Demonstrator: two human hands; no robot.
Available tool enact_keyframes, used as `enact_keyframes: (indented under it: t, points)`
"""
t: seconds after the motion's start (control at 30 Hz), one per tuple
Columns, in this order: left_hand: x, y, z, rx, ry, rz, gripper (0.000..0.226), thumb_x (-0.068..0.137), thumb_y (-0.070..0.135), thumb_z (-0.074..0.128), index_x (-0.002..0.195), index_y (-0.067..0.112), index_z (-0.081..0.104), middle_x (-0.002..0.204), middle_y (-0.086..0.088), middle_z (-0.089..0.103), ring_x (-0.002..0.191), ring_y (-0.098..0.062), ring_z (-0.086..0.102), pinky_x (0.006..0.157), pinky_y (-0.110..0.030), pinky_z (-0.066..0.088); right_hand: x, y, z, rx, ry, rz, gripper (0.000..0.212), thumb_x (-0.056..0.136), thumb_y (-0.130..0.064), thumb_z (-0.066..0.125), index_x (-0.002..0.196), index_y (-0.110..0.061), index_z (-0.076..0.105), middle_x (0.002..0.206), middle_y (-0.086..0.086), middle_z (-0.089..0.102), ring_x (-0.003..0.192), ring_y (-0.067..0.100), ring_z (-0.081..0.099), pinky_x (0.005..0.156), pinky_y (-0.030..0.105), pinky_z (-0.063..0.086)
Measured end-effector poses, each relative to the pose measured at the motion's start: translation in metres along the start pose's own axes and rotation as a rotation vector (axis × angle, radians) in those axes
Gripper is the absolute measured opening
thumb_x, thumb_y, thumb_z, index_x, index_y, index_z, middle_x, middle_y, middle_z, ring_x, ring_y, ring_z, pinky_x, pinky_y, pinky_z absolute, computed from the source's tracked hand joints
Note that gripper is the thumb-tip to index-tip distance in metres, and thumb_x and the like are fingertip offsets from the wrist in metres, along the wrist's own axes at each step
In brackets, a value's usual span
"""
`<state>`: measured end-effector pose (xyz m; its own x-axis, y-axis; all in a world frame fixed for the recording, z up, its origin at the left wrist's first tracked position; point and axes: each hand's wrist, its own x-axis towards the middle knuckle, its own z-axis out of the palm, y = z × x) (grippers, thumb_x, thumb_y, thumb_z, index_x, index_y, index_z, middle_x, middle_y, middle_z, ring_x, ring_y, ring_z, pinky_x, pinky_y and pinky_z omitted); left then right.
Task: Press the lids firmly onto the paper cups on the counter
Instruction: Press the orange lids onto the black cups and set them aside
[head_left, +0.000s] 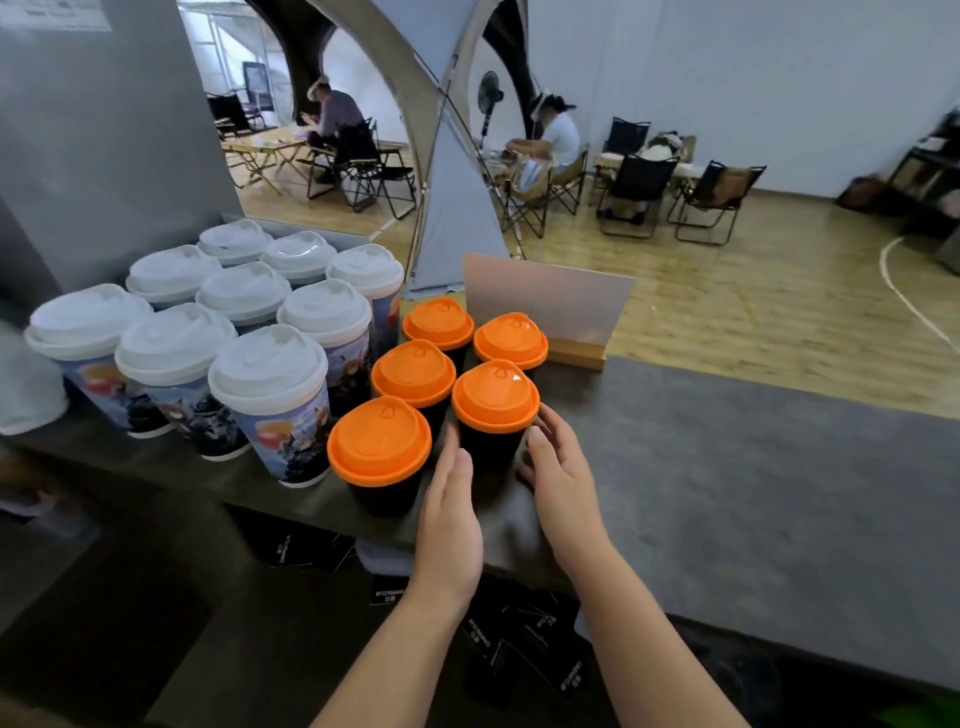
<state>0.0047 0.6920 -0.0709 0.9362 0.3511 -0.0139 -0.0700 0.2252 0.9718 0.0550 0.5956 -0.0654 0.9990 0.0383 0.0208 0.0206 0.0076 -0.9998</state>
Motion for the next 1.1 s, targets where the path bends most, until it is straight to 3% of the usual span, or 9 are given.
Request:
enact_keyframes:
  t: [0.1, 0.2, 0.3, 0.6, 0.73, 1.1]
  points:
    - [-0.018, 0.011, -0.001, -0.021, 0.03, -0.085, 0.043, 0.109, 0.031, 0.032, 0.15, 0.028, 0.04, 0.152, 0.011, 0.044, 0.139, -0.007, 0.042, 0.119, -0.034, 0.031, -0.009, 0.0, -0.003, 0.001, 0.063, 0.016, 0.034, 0.105, -0.025, 0.045, 0.137, -0.033, 0.046, 0.139, -0.01, 0.053, 0.129, 0.01, 0.051, 0.111, 0.043, 0.044]
    - [-0.041, 0.021, 0.004, 0.011, -0.019, -0.102, 0.033, 0.108, 0.026, 0.034, 0.127, 0.034, 0.059, 0.128, 0.016, 0.063, 0.12, 0.0, 0.058, 0.102, -0.024, 0.043, -0.022, -0.003, -0.012, 0.013, 0.123, 0.012, 0.03, 0.105, -0.024, 0.045, 0.132, -0.035, 0.048, 0.132, -0.009, 0.055, 0.117, 0.008, 0.057, 0.1, 0.034, 0.051]
    - [-0.056, 0.022, 0.011, 0.076, -0.107, -0.092, 0.032, 0.107, 0.023, 0.036, 0.114, 0.032, 0.066, 0.108, 0.019, 0.071, 0.105, 0.005, 0.063, 0.088, -0.021, 0.046, -0.039, -0.008, -0.024, 0.011, 0.201, -0.01, 0.026, 0.105, -0.024, 0.043, 0.127, -0.038, 0.049, 0.13, -0.014, 0.054, 0.12, 0.009, 0.056, 0.097, 0.032, 0.052]
    - [-0.069, 0.005, 0.067, 0.148, -0.31, -0.167, 0.03, 0.107, 0.022, 0.037, 0.112, 0.026, 0.067, 0.109, 0.011, 0.07, 0.104, -0.005, 0.064, 0.085, -0.025, 0.049, -0.109, -0.008, -0.097, 0.052, 0.571, -0.025, 0.023, 0.105, -0.024, 0.042, 0.119, -0.036, 0.056, 0.115, -0.014, 0.06, 0.106, 0.009, 0.063, 0.089, 0.03, 0.054]
    - [-0.095, 0.005, 0.123, 0.154, -0.448, -0.157, 0.031, 0.108, 0.024, 0.035, 0.111, 0.029, 0.065, 0.111, 0.012, 0.069, 0.107, -0.004, 0.063, 0.092, -0.025, 0.049, -0.145, -0.018, -0.156, 0.028, 0.739, -0.051, 0.023, 0.105, -0.026, 0.042, 0.12, -0.035, 0.057, 0.116, -0.013, 0.062, 0.105, 0.008, 0.065, 0.09, 0.03, 0.056]
    - [-0.223, -0.02, 0.311, 0.065, -0.717, -0.195, 0.031, 0.108, 0.02, 0.035, 0.109, 0.025, 0.066, 0.108, 0.007, 0.07, 0.104, -0.007, 0.064, 0.083, -0.02, 0.049, -0.263, -0.039, -0.35, 0.046, 1.058, -0.122, 0.024, 0.105, -0.025, 0.042, 0.121, -0.032, 0.059, 0.123, -0.006, 0.063, 0.105, 0.012, 0.067, 0.091, 0.034, 0.056]
